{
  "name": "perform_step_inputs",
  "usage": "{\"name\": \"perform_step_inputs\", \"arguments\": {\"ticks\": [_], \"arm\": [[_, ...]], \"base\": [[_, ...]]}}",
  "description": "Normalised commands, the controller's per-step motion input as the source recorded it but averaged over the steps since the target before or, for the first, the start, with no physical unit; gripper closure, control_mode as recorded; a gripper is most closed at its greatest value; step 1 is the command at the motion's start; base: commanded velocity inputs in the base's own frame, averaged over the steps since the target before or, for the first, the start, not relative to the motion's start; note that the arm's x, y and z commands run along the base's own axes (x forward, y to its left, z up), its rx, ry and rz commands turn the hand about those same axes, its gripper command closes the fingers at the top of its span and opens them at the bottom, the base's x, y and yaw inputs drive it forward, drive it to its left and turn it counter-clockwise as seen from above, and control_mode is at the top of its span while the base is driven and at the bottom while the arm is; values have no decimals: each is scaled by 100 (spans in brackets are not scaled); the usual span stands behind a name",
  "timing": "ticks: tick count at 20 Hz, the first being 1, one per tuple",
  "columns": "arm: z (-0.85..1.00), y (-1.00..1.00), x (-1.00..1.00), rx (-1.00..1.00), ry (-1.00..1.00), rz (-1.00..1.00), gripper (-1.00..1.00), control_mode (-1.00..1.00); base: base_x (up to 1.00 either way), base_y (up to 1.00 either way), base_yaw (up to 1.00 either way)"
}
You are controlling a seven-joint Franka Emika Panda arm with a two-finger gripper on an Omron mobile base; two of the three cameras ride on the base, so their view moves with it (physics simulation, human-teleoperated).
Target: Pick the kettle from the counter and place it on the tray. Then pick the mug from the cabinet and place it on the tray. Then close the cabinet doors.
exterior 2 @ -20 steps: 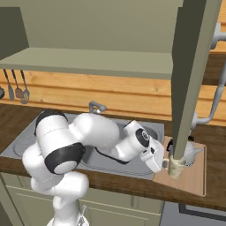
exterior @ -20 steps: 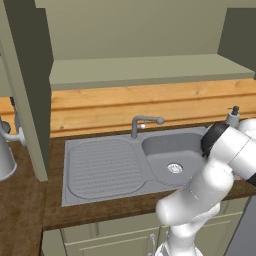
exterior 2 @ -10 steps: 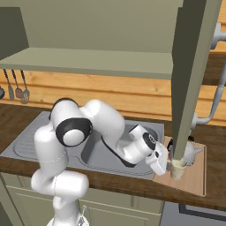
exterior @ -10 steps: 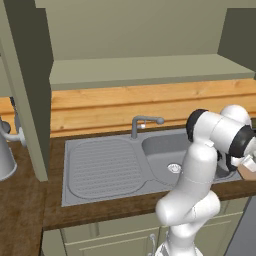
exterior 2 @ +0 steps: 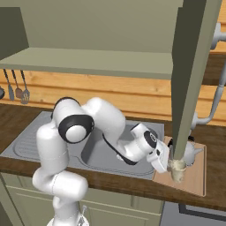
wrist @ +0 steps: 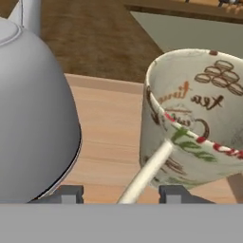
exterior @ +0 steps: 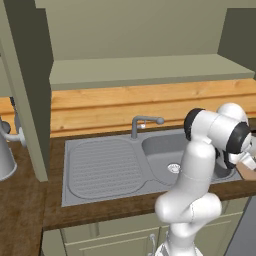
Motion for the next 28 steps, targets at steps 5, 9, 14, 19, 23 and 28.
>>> {"name": "perform_step_inputs", "arguments": {"ticks": [5,9,14,19,23,28], "arm": [[0,-1,-15,2,1,0,-100,-100],[0,-1,-12,1,1,0,-100,-100],[0,11,-20,1,0,0,-100,-100],[11,29,-13,0,0,2,-100,-100],[31,30,-28,0,5,3,-100,-100],[46,23,-30,0,10,1,-100,-100]], "base": [[0,0,0],[0,0,0],[0,0,0],[0,0,0],[0,0,0],[0,0,0]]}}
